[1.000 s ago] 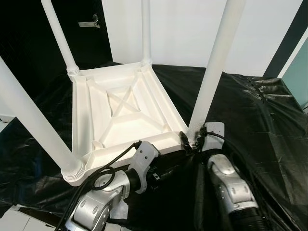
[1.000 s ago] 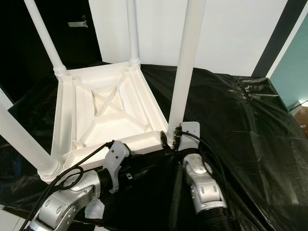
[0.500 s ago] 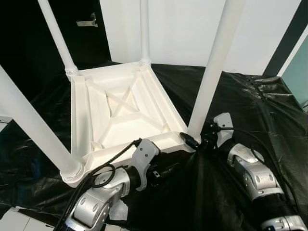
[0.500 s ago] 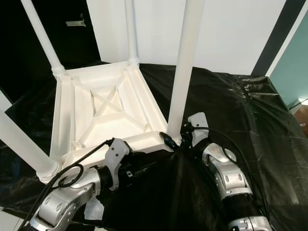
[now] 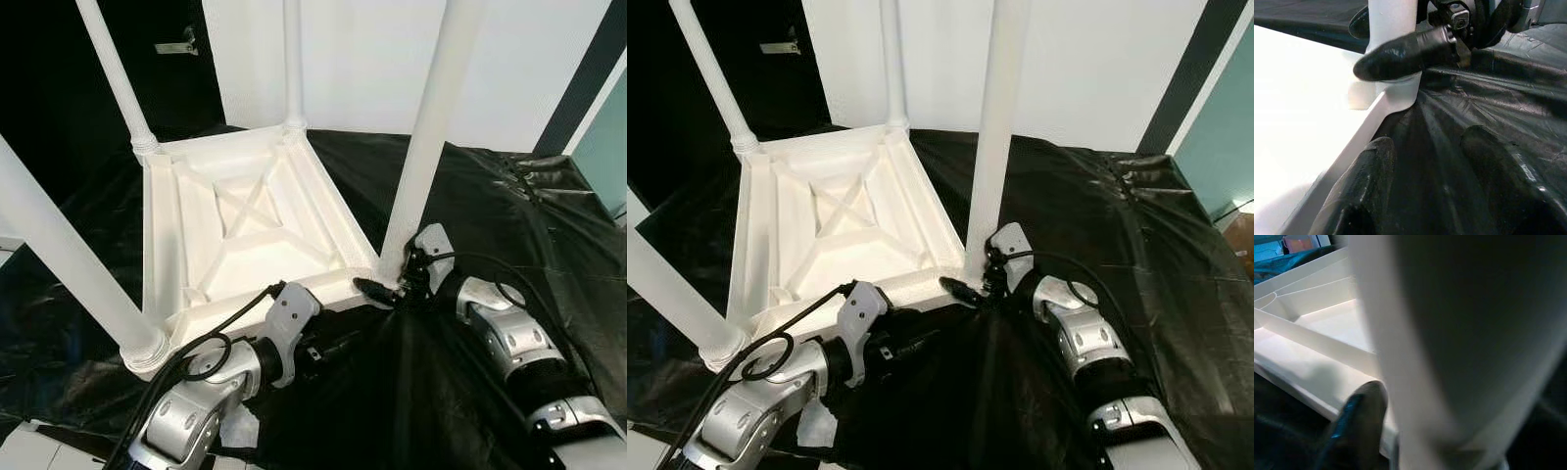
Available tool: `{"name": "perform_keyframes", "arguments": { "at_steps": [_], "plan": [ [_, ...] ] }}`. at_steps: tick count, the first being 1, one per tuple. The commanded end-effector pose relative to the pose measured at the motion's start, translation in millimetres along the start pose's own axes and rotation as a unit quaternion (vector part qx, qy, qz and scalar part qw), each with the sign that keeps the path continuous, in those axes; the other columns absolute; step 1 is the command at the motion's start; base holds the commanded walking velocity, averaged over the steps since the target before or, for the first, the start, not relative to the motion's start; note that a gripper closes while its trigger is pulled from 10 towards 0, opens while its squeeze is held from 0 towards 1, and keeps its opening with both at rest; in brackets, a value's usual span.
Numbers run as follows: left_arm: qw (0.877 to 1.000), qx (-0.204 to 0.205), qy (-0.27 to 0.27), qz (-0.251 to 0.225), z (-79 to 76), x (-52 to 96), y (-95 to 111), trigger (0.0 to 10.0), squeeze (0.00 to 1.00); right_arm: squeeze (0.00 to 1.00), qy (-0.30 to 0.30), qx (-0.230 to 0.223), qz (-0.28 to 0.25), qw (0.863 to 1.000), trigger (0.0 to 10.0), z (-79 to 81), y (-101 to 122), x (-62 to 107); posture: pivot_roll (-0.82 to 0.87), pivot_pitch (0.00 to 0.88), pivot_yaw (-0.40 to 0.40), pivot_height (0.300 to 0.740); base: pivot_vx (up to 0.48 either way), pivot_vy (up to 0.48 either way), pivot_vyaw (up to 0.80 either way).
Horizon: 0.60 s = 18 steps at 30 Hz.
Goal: Building children table
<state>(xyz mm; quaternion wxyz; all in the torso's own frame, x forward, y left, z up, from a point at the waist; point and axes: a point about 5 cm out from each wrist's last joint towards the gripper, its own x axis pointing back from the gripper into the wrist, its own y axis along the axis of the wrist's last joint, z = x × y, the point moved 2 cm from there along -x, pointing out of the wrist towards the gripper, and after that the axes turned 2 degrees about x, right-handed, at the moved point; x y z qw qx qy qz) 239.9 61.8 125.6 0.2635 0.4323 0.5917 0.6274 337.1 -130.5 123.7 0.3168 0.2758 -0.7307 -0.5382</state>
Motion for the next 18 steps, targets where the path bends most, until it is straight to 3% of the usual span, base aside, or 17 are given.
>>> {"name": "perform_keyframes", "arguments": {
  "at_steps": [1, 7, 11, 12, 13, 14, 15, 17, 18],
  "plan": [
    [1.000, 0.000, -0.002, 0.005, 0.2, 1.9, -2.7, 10.0, 0.00, 0.00, 0.018, 0.004, 0.007, 1.000, 0.0, 4.7, -1.6, -3.7, 0.03, 0.000, -0.035, 0.740, 0.000, 0.000, 0.00],
    [1.000, 0.002, -0.003, 0.008, -1.3, 2.6, -4.3, 10.0, 0.00, 0.00, -0.012, 0.008, 0.027, 1.000, 0.0, 2.7, -10.1, 1.3, 0.02, 0.000, -0.032, 0.740, 0.000, 0.000, 0.00],
    [1.000, 0.003, -0.006, 0.009, -3.2, 1.6, -5.1, 10.0, 0.00, 0.00, -0.075, -0.006, 0.046, 0.996, 0.0, -2.8, -19.4, 5.2, 0.01, 0.000, -0.030, 0.740, 0.000, 0.000, 0.00],
    [1.000, 0.004, -0.007, 0.009, -3.8, 1.3, -5.3, 10.0, 0.00, 0.00, -0.092, -0.011, 0.048, 0.995, 0.9, -3.5, -21.1, 5.7, 0.01, 0.000, -0.029, 0.740, 0.000, 0.000, 0.00],
    [1.000, 0.004, -0.007, 0.009, -3.8, 1.3, -5.3, 10.0, 0.00, 0.00, -0.092, -0.011, 0.048, 0.995, 0.9, -3.5, -21.1, 5.7, 0.01, 0.000, -0.029, 0.740, 0.000, 0.000, 0.00],
    [1.000, 0.005, -0.008, 0.009, -4.3, 0.9, -5.4, 10.0, 0.00, 0.00, -0.123, -0.028, 0.049, 0.991, 6.5, -2.6, -22.5, 5.5, 0.00, 0.000, -0.028, 0.740, 0.000, 0.000, 0.00],
    [1.000, 0.005, -0.009, 0.009, -4.7, 0.7, -5.5, 10.0, 0.00, 0.00, -0.152, -0.047, 0.053, 0.986, 10.0, -1.3, -24.5, 5.0, 0.00, 0.000, -0.027, 0.740, 0.000, 0.000, 0.00],
    [1.000, 0.006, -0.010, 0.009, -5.0, 0.4, -5.5, 10.0, 0.00, 0.00, -0.179, -0.066, 0.056, 0.980, 10.0, -0.2, -26.3, 4.6, 0.00, 0.000, -0.026, 0.740, 0.000, 0.000, 0.00],
    [1.000, 0.006, -0.011, 0.009, -5.8, -0.2, -5.5, 10.0, 0.00, 0.00, -0.232, -0.083, 0.063, 0.967, 10.0, 3.5, -28.9, 3.2, 0.00, 0.000, -0.023, 0.740, 0.000, 0.000, 0.00]
  ]
}}
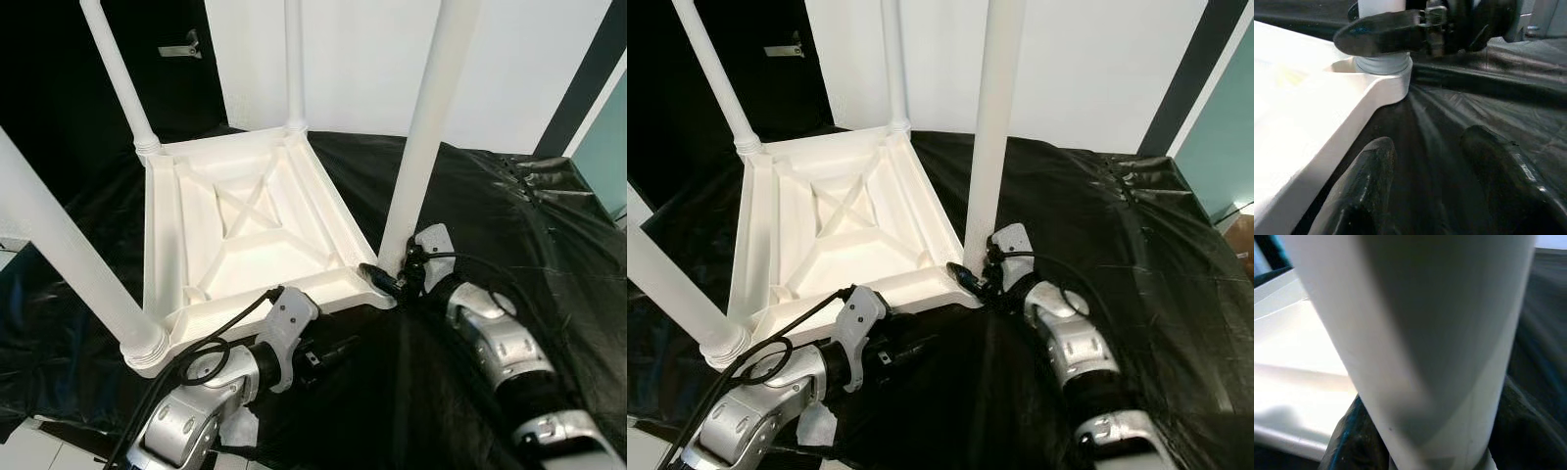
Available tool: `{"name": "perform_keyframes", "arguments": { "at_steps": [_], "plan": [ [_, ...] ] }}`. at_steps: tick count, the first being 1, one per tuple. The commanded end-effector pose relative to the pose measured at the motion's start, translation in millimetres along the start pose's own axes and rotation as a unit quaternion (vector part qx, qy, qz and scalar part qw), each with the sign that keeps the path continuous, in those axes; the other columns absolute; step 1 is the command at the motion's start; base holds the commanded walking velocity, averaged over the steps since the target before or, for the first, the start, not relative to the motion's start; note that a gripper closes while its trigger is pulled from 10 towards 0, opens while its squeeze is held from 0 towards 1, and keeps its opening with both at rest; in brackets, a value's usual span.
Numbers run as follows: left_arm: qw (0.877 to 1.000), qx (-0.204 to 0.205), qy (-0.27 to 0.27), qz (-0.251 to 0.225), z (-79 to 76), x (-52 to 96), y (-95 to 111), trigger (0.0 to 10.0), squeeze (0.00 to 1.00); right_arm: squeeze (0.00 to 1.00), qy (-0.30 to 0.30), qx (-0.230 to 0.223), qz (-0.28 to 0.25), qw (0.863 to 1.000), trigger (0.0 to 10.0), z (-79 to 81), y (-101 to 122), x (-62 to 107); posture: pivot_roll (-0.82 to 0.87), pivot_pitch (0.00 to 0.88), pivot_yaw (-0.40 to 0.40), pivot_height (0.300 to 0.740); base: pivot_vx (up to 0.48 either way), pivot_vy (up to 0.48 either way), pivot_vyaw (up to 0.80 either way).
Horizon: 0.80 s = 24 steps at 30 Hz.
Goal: Building children table
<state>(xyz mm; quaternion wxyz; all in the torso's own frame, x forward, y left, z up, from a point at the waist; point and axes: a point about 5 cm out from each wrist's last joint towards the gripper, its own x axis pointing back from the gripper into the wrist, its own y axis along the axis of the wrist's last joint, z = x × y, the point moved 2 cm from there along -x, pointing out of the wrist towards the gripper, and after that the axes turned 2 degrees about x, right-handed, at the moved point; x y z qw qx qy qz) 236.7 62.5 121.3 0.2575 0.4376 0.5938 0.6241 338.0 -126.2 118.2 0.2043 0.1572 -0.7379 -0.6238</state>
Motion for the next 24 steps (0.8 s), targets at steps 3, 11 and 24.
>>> {"name": "perform_keyframes", "arguments": {
  "at_steps": [3, 11, 24],
  "plan": [
    [1.000, 0.000, -0.012, 0.004, -4.1, -1.0, -1.0, 10.0, 0.00, 0.00, -0.118, -0.028, 0.067, 0.990, 10.0, -1.1, -27.5, 7.9, 0.00, 0.000, -0.022, 0.740, 0.000, 0.000, 0.00],
    [1.000, 0.001, -0.012, 0.006, -3.8, 0.2, -1.7, 10.0, 0.00, 0.00, -0.270, -0.063, 0.088, 0.957, 10.0, 10.5, -33.5, 12.5, 0.00, 0.000, -0.027, 0.740, 0.000, 0.000, 0.00],
    [1.000, 0.001, -0.009, 0.004, -4.9, -1.7, -0.5, 10.0, 0.00, 1.00, -0.272, -0.082, 0.093, 0.954, 10.0, 23.6, -25.7, 10.1, 0.01, 0.000, -0.036, 0.740, 0.000, 0.000, 0.00]
  ]
}}
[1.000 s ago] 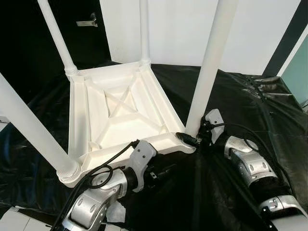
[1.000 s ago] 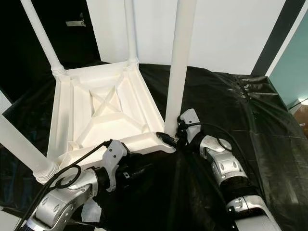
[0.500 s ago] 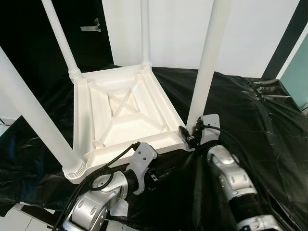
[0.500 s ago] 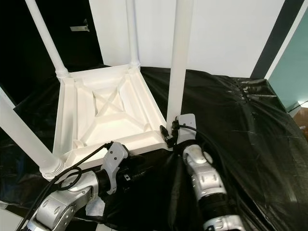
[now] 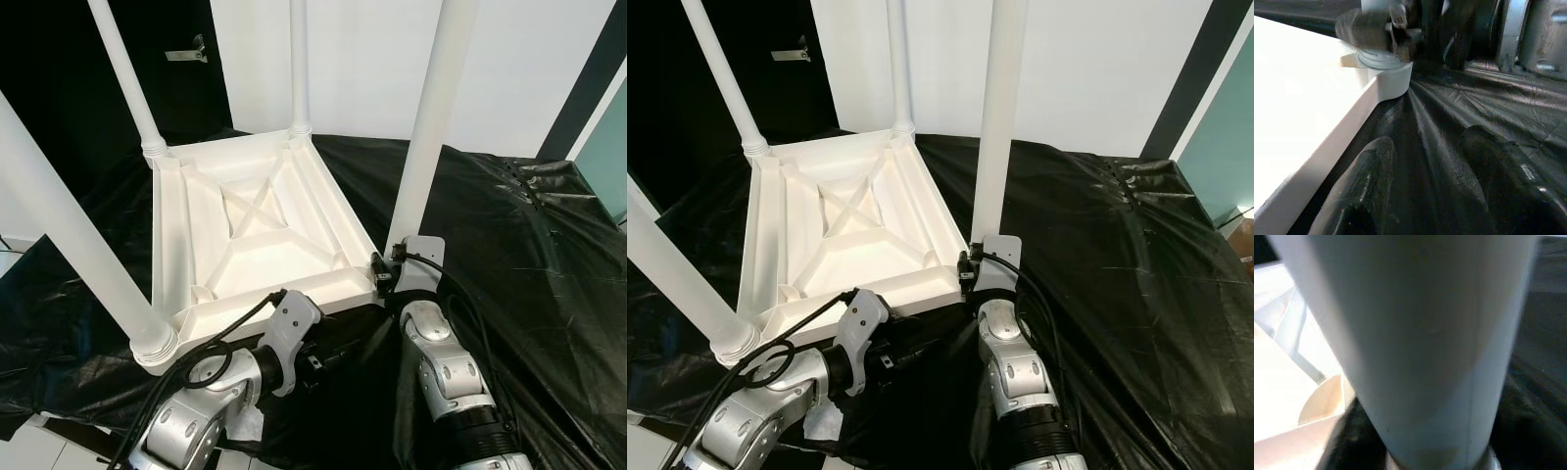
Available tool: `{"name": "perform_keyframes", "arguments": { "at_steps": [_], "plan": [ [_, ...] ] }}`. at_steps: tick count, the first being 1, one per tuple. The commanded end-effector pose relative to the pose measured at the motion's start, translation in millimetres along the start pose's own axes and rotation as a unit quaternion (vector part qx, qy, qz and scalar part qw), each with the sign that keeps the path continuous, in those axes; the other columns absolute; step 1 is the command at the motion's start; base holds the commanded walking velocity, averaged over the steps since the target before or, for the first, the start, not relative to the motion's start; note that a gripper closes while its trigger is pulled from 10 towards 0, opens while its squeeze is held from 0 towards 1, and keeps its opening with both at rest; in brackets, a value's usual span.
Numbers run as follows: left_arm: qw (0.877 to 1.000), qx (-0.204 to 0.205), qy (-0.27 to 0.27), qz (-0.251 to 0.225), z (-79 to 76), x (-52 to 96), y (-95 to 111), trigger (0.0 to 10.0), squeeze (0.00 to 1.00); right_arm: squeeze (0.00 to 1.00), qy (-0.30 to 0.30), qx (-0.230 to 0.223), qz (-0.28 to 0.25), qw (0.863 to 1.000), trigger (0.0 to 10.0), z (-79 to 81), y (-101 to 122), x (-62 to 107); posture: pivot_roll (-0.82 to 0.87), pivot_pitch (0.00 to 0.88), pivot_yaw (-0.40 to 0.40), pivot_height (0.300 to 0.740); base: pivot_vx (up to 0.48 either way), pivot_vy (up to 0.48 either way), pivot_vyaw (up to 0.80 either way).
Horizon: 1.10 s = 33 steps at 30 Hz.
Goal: Building children table
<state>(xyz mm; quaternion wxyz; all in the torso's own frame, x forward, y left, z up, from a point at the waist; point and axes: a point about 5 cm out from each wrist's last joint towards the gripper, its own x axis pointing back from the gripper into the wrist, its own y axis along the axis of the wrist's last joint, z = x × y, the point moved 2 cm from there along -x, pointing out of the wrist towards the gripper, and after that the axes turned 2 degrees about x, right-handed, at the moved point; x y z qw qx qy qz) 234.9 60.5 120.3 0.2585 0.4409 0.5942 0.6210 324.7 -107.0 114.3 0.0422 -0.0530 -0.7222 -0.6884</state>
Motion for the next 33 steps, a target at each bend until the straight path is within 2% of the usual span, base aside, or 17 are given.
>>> {"name": "perform_keyframes", "arguments": {
  "at_steps": [1, 5, 7, 9, 11, 15, 16, 18, 19, 20, 21, 24, 27, 30, 31, 32, 33],
  "plan": [
    [1.000, 0.000, -0.005, 0.003, -2.9, -0.7, 0.4, 10.0, 0.00, 1.00, -0.018, 0.008, 0.053, 0.998, 10.0, -10.6, -24.5, 4.1, 0.01, 0.000, -0.036, 0.740, 0.000, 0.000, 0.00],
    [1.000, 0.000, -0.004, 0.003, -2.7, -0.8, 0.6, 10.0, 0.00, 1.00, -0.014, 0.005, 0.050, 0.999, 10.0, -14.8, -24.5, 3.7, 0.01, 0.000, -0.037, 0.740, 0.000, 0.000, 0.00],
    [1.000, 0.000, -0.004, 0.002, -2.8, -1.0, 0.7, 10.0, 0.00, 1.00, 0.024, 0.001, 0.022, 0.999, 10.0, -20.2, -20.6, 4.2, 0.01, 0.000, -0.038, 0.740, 0.000, 0.000, 0.00],
    [1.000, 0.000, -0.004, 0.002, -2.8, -1.0, 0.7, 10.0, 0.00, 1.00, 0.024, 0.001, 0.022, 0.999, 10.0, -20.2, -20.6, 4.2, 0.01, 0.000, -0.038, 0.740, 0.000, 0.000, 0.00],
    [1.000, 0.002, -0.005, 0.002, -3.8, -1.3, 0.2, 10.0, 0.00, 1.00, 0.086, -0.002, -0.012, 0.996, 10.0, -26.7, -13.7, 9.4, 0.00, 0.000, -0.039, 0.740, 0.000, 0.000, 0.00],
    [1.000, 0.002, -0.006, 0.002, -3.9, -1.0, 0.0, 10.0, 0.00, 1.00, 0.127, 0.008, -0.025, 0.992, 10.0, -32.3, -11.9, 13.6, 0.00, 0.000, -0.037, 0.740, 0.000, 0.000, 0.00],
    [1.000, 0.002, -0.007, 0.003, -3.7, -1.0, 0.0, 10.0, 0.00, 0.00, 0.149, 0.013, -0.031, 0.988, 10.0, -35.6, -11.0, 15.5, 0.00, 0.000, -0.036, 0.740, 0.000, 0.000, 0.00],
    [1.000, 0.002, -0.007, 0.003, -3.6, -1.0, 0.0, 10.0, 0.00, 0.00, 0.162, 0.015, -0.033, 0.986, 10.0, -37.5, -10.4, 16.5, 0.00, 0.000, -0.035, 0.740, 0.000, 0.000, 0.00],
    [1.000, 0.002, -0.008, 0.003, -3.2, -1.0, 0.0, 10.0, 0.00, 0.00, 0.203, 0.032, -0.042, 0.978, 10.0, -40.9, -9.0, 17.8, -0.01, 0.000, -0.029, 0.740, 0.000, 0.000, 0.00],
    [1.000, 0.002, -0.008, 0.003, -3.2, -1.0, 0.0, 10.0, 0.00, 0.00, 0.203, 0.032, -0.042, 0.978, 10.0, -40.9, -9.0, 17.8, -0.01, 0.000, -0.029, 0.740, 0.000, 0.000, 0.00],
    [1.000, 0.002, -0.010, 0.004, -2.8, -0.9, 0.0, 10.0, 0.00, 0.00, 0.233, 0.046, -0.048, 0.970, 10.0, -44.4, -7.0, 16.4, -0.01, 0.000, -0.026, 0.740, 0.000, 0.000, 0.00],
    [1.000, 0.001, -0.010, 0.005, -2.4, -0.8, 0.2, 10.0, 0.00, 0.00, 0.246, 0.051, -0.051, 0.967, 10.0, -45.8, -4.9, 14.9, -0.01, 0.000, -0.025, 0.740, 0.000, 0.000, 0.00],
    [1.000, 0.000, -0.010, 0.005, -1.5, -0.7, 0.6, 10.0, 0.00, 0.00, 0.278, 0.067, -0.061, 0.956, 10.0, -46.6, 0.6, 12.4, 0.00, 0.000, -0.022, 0.740, 0.000, 0.000, 0.00],
    [1.000, -0.005, -0.011, 0.006, 0.6, -0.5, 1.8, 10.0, 0.00, 0.00, 0.346, 0.097, -0.062, 0.931, 10.0, -40.9, 8.1, 4.3, 0.00, 0.000, -0.017, 0.740, 0.000, 0.000, 0.00],
    [1.000, -0.005, -0.011, 0.006, 0.6, -0.5, 1.8, 10.0, 0.00, 0.00, 0.346, 0.097, -0.062, 0.931, 10.0, -40.9, 8.1, 4.3, 0.00, 0.000, -0.017, 0.740, 0.000, 0.000, 0.00],
    [1.000, -0.007, -0.011, 0.006, 1.6, -0.1, 2.2, 10.0, 0.00, 0.00, 0.378, 0.111, -0.056, 0.917, 10.0, -34.5, 8.6, 0.0, 0.00, 0.000, -0.016, 0.740, 0.000, 0.000, 0.00],
    [1.000, -0.008, -0.011, 0.007, 2.0, 0.1, 2.4, 10.0, 0.00, 0.00, 0.386, 0.117, -0.053, 0.913, 10.0, -32.3, 8.3, -1.5, 0.00, 0.000, -0.016, 0.740, 0.000, 0.000, 0.00]
  ]
}}
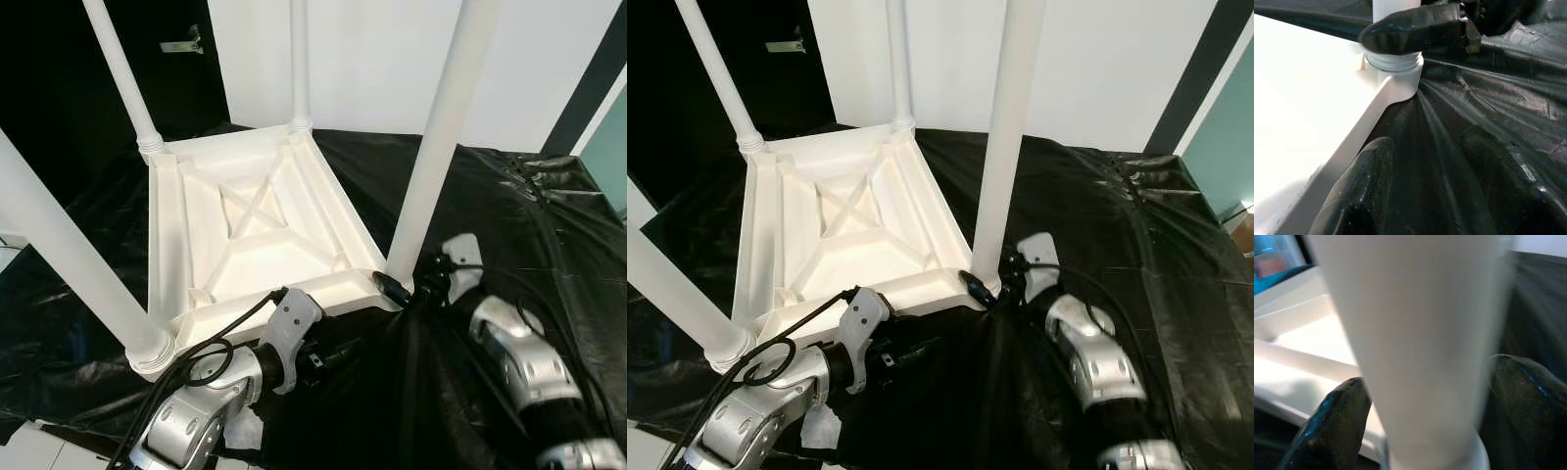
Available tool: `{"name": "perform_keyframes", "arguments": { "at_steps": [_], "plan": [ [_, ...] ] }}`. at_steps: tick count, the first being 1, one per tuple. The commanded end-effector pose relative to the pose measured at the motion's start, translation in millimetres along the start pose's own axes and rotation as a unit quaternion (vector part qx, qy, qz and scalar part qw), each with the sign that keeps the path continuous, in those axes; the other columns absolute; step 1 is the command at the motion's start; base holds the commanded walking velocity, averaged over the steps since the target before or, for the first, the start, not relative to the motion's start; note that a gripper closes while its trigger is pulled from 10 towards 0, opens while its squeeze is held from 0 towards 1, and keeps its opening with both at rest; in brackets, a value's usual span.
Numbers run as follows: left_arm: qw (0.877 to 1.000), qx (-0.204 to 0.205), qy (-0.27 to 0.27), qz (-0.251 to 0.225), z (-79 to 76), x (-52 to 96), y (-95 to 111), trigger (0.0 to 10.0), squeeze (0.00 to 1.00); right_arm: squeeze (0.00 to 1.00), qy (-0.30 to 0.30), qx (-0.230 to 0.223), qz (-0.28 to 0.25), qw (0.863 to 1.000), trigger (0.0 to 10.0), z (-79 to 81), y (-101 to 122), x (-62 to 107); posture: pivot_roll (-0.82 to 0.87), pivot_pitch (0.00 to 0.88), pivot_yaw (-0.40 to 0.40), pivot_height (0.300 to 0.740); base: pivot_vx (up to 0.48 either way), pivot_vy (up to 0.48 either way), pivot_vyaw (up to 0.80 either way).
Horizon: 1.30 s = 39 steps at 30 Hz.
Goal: Building children table
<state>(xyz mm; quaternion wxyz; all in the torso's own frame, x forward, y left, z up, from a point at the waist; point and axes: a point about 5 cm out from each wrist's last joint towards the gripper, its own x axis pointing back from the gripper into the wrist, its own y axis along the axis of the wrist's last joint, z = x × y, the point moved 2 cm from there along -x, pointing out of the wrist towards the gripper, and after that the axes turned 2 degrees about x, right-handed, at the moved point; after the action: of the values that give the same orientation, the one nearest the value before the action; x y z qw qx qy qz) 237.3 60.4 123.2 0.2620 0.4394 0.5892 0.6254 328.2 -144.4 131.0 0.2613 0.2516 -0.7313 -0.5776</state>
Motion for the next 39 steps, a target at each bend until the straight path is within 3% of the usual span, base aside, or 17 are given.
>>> {"name": "perform_keyframes", "arguments": {
  "at_steps": [1, 2, 3, 4, 5, 14, 17, 20, 21, 22, 23, 29, 35, 39],
  "plan": [
    [1.000, -0.001, -0.010, 0.006, 0.8, 0.9, -0.6, 10.0, 0.00, 0.00, 0.041, 0.003, 0.013, 0.999, 10.0, 7.5, -6.1, -6.4, 0.01, 0.000, -0.017, 0.740, 0.000, 0.000, 0.00],
    [1.000, -0.002, -0.009, 0.006, 1.3, 1.2, -0.4, 10.0, 0.00, 0.00, 0.052, 0.005, 0.016, 0.999, 10.0, 8.8, -6.5, -9.0, 0.01, 0.000, -0.018, 0.740, 0.000, 0.000, 0.00],
    [1.000, -0.002, -0.008, 0.007, 1.8, 1.4, -0.4, 10.0, 0.00, 0.00, 0.059, 0.009, 0.018, 0.998, 8.0, 9.5, -7.0, -11.4, 0.02, 0.000, -0.020, 0.740, 0.000, 0.000, 0.00],
    [1.000, -0.002, -0.008, 0.007, 1.8, 1.4, -0.4, 10.0, 0.00, 0.00, 0.059, 0.009, 0.018, 0.998, 8.0, 9.5, -7.0, -11.4, 0.02, 0.000, -0.020, 0.740, 0.000, 0.000, 0.00],
    [1.000, -0.003, -0.006, 0.006, 2.5, 2.0, -0.2, 10.0, 0.00, 0.00, 0.072, 0.014, 0.022, 0.997, 0.0, 10.8, -8.3, -15.0, 0.02, 0.000, -0.023, 0.740, 0.000, 0.000, 0.00],
    [1.000, 0.000, 0.001, 0.005, 2.0, 3.0, -0.9, 10.0, 0.00, 0.00, 0.099, 0.014, 0.040, 0.994, 0.0, 10.0, -17.7, -13.7, 0.03, 0.000, -0.035, 0.740, 0.000, 0.000, 0.00],
    [1.000, 0.000, 0.001, 0.005, 1.2, 2.6, -1.4, 10.0, 0.00, 0.00, 0.093, 0.012, 0.045, 0.995, 0.0, 8.0, -19.6, -11.6, 0.03, 0.000, -0.034, 0.740, 0.000, 0.000, 0.00],
    [1.000, 0.001, 0.000, 0.004, 0.1, 1.7, -1.8, 10.0, 0.00, 0.00, 0.058, 0.043, 0.074, 0.995, 0.0, 2.2, -26.0, -8.6, 0.02, 0.000, -0.033, 0.740, 0.000, 0.000, 0.00],
    [1.000, 0.002, 0.000, 0.004, -0.2, 1.3, -1.9, 10.0, 0.00, 0.00, 0.037, 0.046, 0.085, 0.995, 7.4, -0.9, -29.1, -7.9, 0.02, 0.000, -0.033, 0.740, 0.000, 0.000, 0.00],
    [1.000, 0.002, 0.000, 0.004, -0.5, 1.3, -2.0, 10.0, 0.00, 0.00, 0.023, 0.047, 0.091, 0.994, 7.4, -2.8, -31.3, -7.5, 0.02, 0.000, -0.033, 0.740, 0.000, 0.000, 0.00],
    [1.000, 0.003, -0.001, 0.004, -1.1, 1.1, -2.1, 10.0, 0.00, 0.00, 0.004, 0.033, 0.092, 0.995, 10.0, -3.3, -32.7, -7.1, 0.02, 0.000, -0.033, 0.740, 0.000, 0.000, 0.00],
    [1.000, 0.005, -0.004, 0.005, -2.6, 0.9, -2.9, 10.0, 0.00, 0.00, -0.075, -0.008, 0.094, 0.993, 10.0, 0.3, -36.2, -7.5, 0.01, 0.000, -0.033, 0.740, 0.000, 0.000, 0.00],
    [1.000, 0.007, -0.008, 0.007, -3.2, 1.4, -3.9, 10.0, 0.00, 0.00, -0.178, -0.059, 0.095, 0.978, 10.0, 22.4, -37.5, -14.8, 0.01, 0.000, -0.023, 0.740, 0.000, 0.000, 0.00],
    [1.000, 0.008, -0.009, 0.008, -2.8, 1.8, -4.0, 10.0, 0.00, 0.00, -0.269, -0.080, 0.106, 0.954, 10.0, 32.7, -40.8, -15.5, 0.01, 0.000, -0.025, 0.740, 0.000, 0.000, 0.00]
  ]
}}
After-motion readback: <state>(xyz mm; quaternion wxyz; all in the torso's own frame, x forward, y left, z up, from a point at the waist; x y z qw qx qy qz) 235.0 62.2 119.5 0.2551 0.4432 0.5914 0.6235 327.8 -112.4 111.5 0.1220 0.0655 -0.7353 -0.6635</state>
